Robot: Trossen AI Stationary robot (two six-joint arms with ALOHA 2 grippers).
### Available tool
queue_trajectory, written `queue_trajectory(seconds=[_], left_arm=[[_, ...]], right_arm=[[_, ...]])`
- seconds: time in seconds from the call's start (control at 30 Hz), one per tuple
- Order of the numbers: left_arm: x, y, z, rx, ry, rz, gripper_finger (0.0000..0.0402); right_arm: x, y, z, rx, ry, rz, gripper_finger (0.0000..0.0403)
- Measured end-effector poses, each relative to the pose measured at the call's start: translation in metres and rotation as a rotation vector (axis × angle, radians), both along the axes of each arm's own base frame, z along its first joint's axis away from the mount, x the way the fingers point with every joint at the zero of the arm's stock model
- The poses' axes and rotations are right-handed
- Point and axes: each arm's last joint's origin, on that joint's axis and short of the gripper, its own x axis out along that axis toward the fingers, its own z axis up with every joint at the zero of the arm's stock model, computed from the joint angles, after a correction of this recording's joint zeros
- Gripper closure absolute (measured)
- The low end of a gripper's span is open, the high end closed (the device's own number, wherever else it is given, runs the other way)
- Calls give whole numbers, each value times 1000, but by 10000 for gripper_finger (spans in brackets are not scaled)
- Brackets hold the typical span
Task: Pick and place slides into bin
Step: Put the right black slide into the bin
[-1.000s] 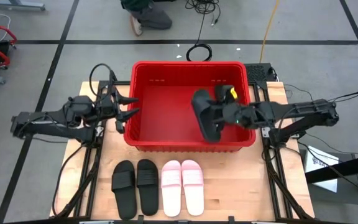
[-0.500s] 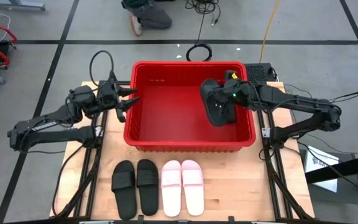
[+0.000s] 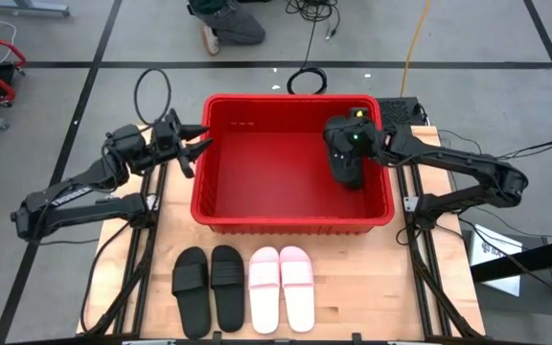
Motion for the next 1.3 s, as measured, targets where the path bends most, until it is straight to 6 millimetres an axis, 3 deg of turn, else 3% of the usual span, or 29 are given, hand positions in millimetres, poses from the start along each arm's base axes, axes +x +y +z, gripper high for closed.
queue_trajectory(seconds=[0.47, 0.93, 1.3], left_arm=[[16, 22, -7, -16, 16, 39, 215], [11, 31, -6, -34, -4, 15, 215], [12, 29, -5, -35, -12, -23, 215]], right_arm=[[-28, -30, -44, 19, 15, -60, 397], [-48, -47, -65, 44, -50, -29, 397], [-52, -48, -70, 70, -26, 12, 396]])
